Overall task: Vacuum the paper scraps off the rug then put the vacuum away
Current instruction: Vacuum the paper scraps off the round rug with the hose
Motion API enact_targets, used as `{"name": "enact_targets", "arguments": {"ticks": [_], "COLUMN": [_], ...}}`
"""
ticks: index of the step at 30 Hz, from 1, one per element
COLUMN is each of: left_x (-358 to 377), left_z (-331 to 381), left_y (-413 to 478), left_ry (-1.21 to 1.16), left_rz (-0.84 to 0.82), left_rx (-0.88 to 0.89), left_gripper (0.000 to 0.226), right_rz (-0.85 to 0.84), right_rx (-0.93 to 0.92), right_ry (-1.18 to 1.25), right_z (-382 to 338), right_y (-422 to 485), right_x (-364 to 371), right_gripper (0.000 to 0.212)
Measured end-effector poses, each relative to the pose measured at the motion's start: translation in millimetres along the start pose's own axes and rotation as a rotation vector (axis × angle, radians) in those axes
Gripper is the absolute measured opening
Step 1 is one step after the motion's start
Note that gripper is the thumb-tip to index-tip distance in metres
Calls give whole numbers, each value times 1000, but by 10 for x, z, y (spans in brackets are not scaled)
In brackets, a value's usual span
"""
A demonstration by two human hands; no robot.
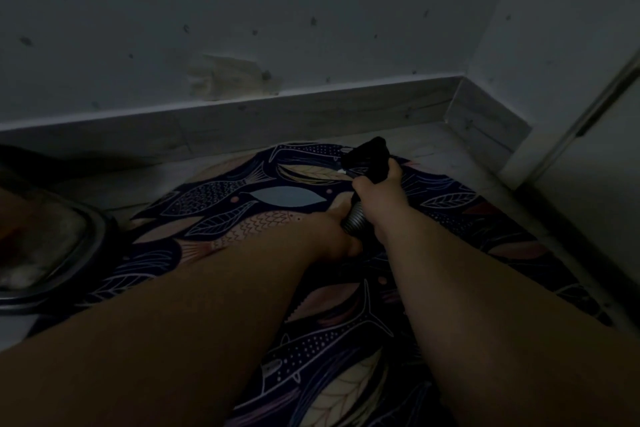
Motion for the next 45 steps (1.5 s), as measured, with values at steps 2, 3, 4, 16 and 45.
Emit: {"name": "enact_targets", "arguments": {"ticks": [2, 3, 4, 16, 45], "left_x": [18, 42, 76, 402, 294], "left_z": [99, 151, 221, 536, -270], "left_y": [-17, -24, -37, -22, -566], "left_ry": [46, 42, 29, 66, -55], "left_rz": [28, 30, 24, -30, 75], "left_rx": [36, 51, 71, 99, -9], "left_gripper": [86, 84, 83, 90, 92], "right_rz": [18, 30, 47, 153, -126], "right_rx": [3, 6, 5, -12, 104], "right_ry": [-9, -16, -24, 42, 119], "right_z": [4, 4, 5, 107, 345], "right_y": [-44, -67, -85, -275, -552], "right_x": [-132, -205, -285, -860, 105], "right_gripper": [79, 79, 79, 81, 80]}}
Point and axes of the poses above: each hand's wrist, its own y-axis towards the middle knuckle, its own x-axis out of the palm, z = x × y, the point moved 8 cm from there along y, towards the middle knuckle, and after that the axes turned 15 degrees about y, right-handed, at the moved point
